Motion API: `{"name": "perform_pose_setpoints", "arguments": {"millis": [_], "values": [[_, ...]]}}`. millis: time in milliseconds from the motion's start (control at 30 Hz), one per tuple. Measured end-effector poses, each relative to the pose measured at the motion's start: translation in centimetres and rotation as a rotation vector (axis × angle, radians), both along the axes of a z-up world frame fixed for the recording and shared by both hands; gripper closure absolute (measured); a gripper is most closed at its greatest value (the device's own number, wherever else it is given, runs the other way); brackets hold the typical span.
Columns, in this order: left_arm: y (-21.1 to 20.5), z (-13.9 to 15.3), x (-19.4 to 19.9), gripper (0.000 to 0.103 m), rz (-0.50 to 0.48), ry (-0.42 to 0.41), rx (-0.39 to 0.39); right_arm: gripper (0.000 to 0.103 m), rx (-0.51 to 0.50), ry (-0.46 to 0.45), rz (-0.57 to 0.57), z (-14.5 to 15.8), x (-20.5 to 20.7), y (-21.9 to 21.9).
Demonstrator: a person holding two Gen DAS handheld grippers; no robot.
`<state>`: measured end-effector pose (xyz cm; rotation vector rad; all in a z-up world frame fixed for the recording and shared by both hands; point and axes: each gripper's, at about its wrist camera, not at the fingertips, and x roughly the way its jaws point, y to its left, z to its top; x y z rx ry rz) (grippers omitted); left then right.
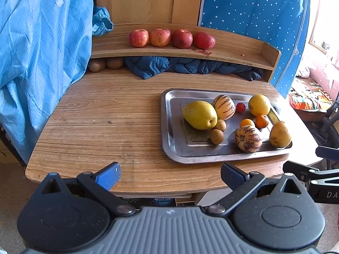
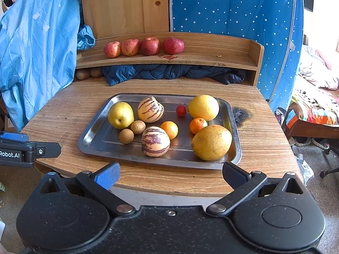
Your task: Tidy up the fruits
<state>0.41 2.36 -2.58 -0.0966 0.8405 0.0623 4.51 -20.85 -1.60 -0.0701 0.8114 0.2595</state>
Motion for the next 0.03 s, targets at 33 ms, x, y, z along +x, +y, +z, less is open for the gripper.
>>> {"name": "perform_pose_setpoints", "arguments": {"millis": [33], "values": [[0.01,0.0,0.01,0.001,0.001,0.001,0.003,0.001,0.0,0.0,0.0,0.0,0.0,0.01]]}}
